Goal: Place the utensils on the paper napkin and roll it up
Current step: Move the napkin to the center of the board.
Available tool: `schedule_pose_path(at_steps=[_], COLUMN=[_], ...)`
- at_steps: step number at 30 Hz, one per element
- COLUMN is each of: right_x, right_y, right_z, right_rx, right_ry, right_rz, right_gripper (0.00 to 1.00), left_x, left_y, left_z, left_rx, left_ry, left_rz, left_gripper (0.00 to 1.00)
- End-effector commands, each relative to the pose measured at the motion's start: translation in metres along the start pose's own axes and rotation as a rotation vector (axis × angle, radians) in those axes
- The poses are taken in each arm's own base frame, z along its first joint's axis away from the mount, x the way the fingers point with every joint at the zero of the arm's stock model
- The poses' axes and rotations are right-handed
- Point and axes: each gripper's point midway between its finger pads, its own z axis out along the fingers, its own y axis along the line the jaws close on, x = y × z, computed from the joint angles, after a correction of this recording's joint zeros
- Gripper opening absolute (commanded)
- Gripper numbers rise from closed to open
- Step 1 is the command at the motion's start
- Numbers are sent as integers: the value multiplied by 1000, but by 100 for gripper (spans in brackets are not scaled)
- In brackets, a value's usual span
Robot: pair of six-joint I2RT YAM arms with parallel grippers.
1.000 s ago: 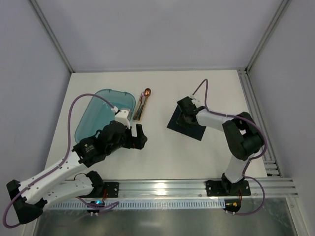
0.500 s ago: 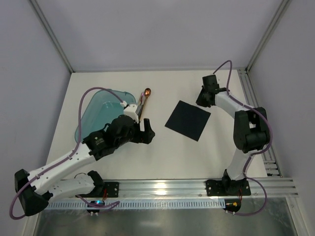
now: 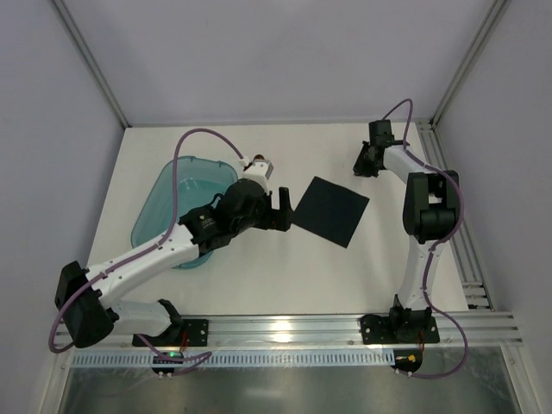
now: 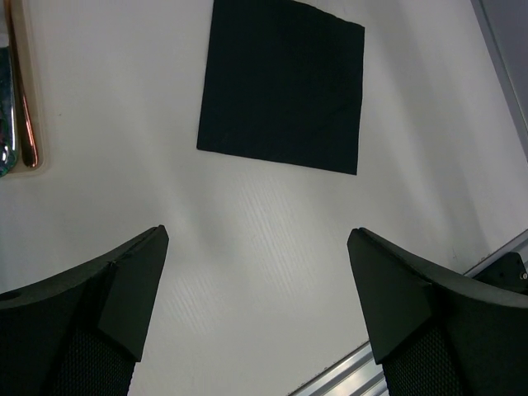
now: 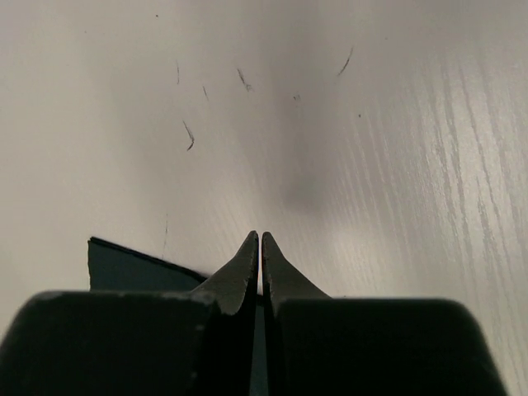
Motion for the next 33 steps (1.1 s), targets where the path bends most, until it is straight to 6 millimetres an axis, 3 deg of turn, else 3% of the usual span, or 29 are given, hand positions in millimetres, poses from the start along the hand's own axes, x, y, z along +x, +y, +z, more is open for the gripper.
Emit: schedule_pose_path(at_steps=[1, 6, 7, 9, 14, 22, 27, 33], right_x=[-12, 0, 11, 13, 40, 66, 87, 102], right_y=[21, 5, 2, 2, -2, -18, -14, 9], right_z=[-7, -1, 1, -1, -1, -19, -31, -40], right_rx=[-86, -24, -17, -26, 4, 33, -3, -57], right_ry=[5, 30, 52, 39, 59, 78, 81, 69], right_rz=[3, 13, 16, 29, 2, 14, 17, -33], right_gripper=[4, 4, 4, 4, 4, 4, 4, 4], left_x=[-27, -18, -14, -10, -9, -8, -8, -6], left_y=[-14, -12, -10, -8, -1, -1, 3, 2], left_z=[3, 4, 3, 2, -6, -17, -22, -26], left_rx=[41, 59, 56, 53, 44, 74, 65, 77], left_ry=[-78, -78, -69, -54, -62, -90, -100, -98], left_rz=[-3, -37, -35, -18, -3, -39, -35, -43], left_gripper=[95, 97, 97, 97, 98, 98, 99, 98])
